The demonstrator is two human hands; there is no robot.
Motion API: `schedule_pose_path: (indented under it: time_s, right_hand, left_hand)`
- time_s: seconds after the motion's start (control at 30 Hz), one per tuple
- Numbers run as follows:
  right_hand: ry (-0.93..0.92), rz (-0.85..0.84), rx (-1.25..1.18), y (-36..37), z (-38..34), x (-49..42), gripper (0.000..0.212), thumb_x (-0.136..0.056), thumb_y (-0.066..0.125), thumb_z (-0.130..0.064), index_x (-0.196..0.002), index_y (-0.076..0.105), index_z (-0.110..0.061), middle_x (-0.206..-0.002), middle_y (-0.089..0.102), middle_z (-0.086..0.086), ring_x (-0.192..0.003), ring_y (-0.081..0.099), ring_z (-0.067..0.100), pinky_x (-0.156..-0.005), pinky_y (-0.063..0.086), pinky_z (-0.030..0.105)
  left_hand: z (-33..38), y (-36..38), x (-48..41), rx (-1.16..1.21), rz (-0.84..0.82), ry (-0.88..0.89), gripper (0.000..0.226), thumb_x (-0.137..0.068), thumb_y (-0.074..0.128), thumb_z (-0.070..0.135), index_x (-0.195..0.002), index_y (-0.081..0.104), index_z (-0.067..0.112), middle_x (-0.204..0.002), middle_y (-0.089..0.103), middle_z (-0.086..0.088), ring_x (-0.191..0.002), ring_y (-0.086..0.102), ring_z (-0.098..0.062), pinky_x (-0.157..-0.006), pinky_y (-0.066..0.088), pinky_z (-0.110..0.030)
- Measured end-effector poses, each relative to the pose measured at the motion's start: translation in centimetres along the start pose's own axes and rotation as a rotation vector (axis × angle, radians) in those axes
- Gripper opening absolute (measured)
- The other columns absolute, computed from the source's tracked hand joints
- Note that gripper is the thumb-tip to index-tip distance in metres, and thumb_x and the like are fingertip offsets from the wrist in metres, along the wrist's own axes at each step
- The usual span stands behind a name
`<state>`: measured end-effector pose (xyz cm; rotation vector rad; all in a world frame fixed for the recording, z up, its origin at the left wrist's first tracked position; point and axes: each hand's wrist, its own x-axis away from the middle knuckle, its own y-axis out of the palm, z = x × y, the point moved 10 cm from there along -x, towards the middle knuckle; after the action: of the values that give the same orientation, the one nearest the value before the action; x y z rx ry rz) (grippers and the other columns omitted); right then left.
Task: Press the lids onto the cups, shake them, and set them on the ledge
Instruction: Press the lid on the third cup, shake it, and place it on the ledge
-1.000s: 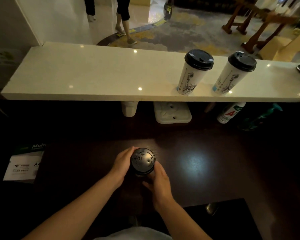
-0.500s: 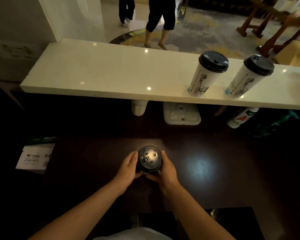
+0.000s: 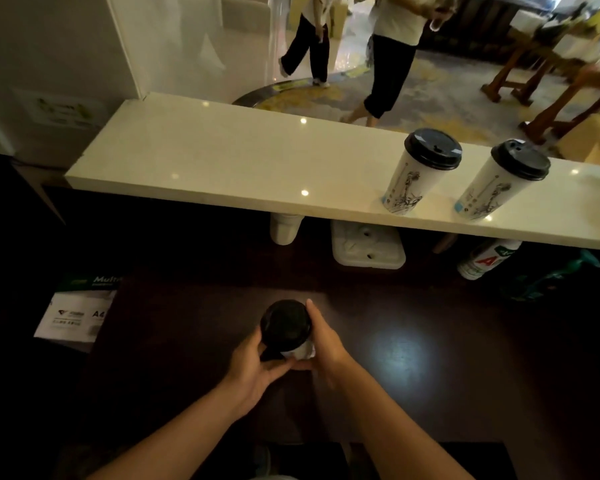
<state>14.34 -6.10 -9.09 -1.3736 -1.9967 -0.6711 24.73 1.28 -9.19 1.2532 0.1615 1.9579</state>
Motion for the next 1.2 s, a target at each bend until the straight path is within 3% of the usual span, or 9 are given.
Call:
schedule_pose_path:
  time_s: [0.17, 0.33, 0.43, 0.53, 0.63, 0.73, 0.83, 0.97, 1.2]
  right_hand:
    - [-0.319, -0.195, 0.515, 2.1, -6.2, 3.6, 0.033, -0.103, 0.04, -0.055, -0.129, 0.055, -0.042, -0.123, 0.063, 0.005, -0.105, 0.07, 0.03, -0.079, 0.064, 0.051]
    - [-0.471, -0.269, 0.942, 2.2, -8.1, 4.7, 0.08, -0.084, 0.074, -0.049, -0.151, 0.031, -0.044, -0.134, 0.047, -0.002, -0.108, 0.064, 0.026, -0.056, 0.06, 0.028]
    - [-0.53, -0.16, 1.266, 1.5, -9.1, 5.0, 0.095, -0.073, 0.085, -0.047, -0.149, 0.028, -0.038, -0.135, 0.055, 0.0, -0.115, 0.06, 0.024, -0.075, 0.061, 0.034]
    - [-0.486, -0.086, 1.462, 1.0, -9.1, 5.1, 0.093, -0.064, 0.086, -0.05, -0.139, 0.035, -0.033, -0.125, 0.064, 0.001, -0.11, 0.065, 0.026, -0.091, 0.057, 0.047]
    - [-0.463, -0.098, 1.452, 0.8, -9.2, 4.9, 0.09, -0.061, 0.085, -0.052, -0.136, 0.037, -0.034, -0.121, 0.065, 0.0, -0.108, 0.067, 0.026, -0.091, 0.058, 0.046]
    - [-0.464, -0.207, 1.283, 1.0, -9.3, 5.1, 0.086, -0.06, 0.088, -0.042, -0.132, 0.041, -0.038, -0.122, 0.064, -0.003, -0.11, 0.065, 0.022, -0.091, 0.06, 0.042]
    - [-0.438, -0.313, 1.138, 1.0, -9.3, 5.5, 0.077, -0.063, 0.088, -0.03, -0.126, 0.045, -0.04, -0.12, 0.062, -0.005, -0.109, 0.065, 0.018, -0.09, 0.062, 0.039]
    - [-0.46, -0.354, 1.052, 1.4, -9.3, 5.9, 0.073, -0.064, 0.089, -0.025, -0.123, 0.048, -0.038, -0.118, 0.062, -0.004, -0.109, 0.066, 0.018, -0.089, 0.062, 0.039]
    - [-0.52, -0.296, 1.046, 1.2, -8.7, 5.9, 0.072, -0.063, 0.089, -0.028, -0.122, 0.05, -0.039, -0.114, 0.065, -0.009, -0.102, 0.068, 0.012, -0.087, 0.062, 0.035]
  left_hand:
    - [1.5, 1.2, 0.2, 0.069, -0.157, -0.1, 0.036, -0.098, 0.048, 0.024, -0.126, 0.06, 0.005, -0.13, 0.058, -0.026, -0.117, 0.059, -0.044, -0.094, 0.051, -0.058]
    - [2.2, 1.9, 0.9, 0.008, -0.237, -0.217, 0.036, -0.098, 0.043, 0.019, -0.125, 0.057, -0.001, -0.126, 0.058, -0.035, -0.112, 0.058, -0.054, -0.103, 0.045, -0.055]
    - [2.3, 2.4, 1.2, -0.087, -0.259, -0.245, 0.032, -0.097, 0.044, 0.01, -0.124, 0.057, -0.004, -0.125, 0.059, -0.033, -0.108, 0.064, -0.048, -0.09, 0.056, -0.047]
    - [4.0, 3.1, 1.4, -0.462, -0.261, -0.059, 0.035, -0.091, 0.049, -0.008, -0.122, 0.057, 0.007, -0.122, 0.064, -0.021, -0.099, 0.071, -0.035, -0.078, 0.06, -0.044]
    - [4.9, 4.8, 2.4, -0.86, -0.351, 0.081, 0.057, -0.083, 0.056, -0.011, -0.128, 0.047, 0.022, -0.127, 0.056, -0.006, -0.108, 0.065, -0.027, -0.087, 0.058, -0.043]
    - [6.5, 6.3, 3.1, -1.235, -0.427, 0.299, 0.083, -0.08, 0.071, 0.012, -0.147, 0.027, 0.03, -0.136, 0.043, 0.006, -0.126, 0.048, -0.016, -0.098, 0.049, -0.031]
    - [9.3, 7.8, 4.2, -1.332, -0.433, 0.575, 0.064, -0.087, 0.058, 0.052, -0.144, 0.035, 0.033, -0.138, 0.042, 0.012, -0.126, 0.044, -0.008, -0.101, 0.044, -0.03]
    - [11.5, 9.2, 6.6, -1.588, -0.276, 1.009, 0.046, -0.094, 0.029, 0.059, -0.125, 0.048, 0.029, -0.116, 0.051, 0.01, -0.101, 0.055, -0.006, -0.083, 0.049, -0.027]
    - [10.8, 8.5, 5.3, -1.483, -0.219, 0.954, 0.04, -0.091, 0.023, 0.057, -0.104, 0.049, 0.03, -0.1, 0.055, 0.006, -0.087, 0.057, -0.009, -0.072, 0.052, -0.033]
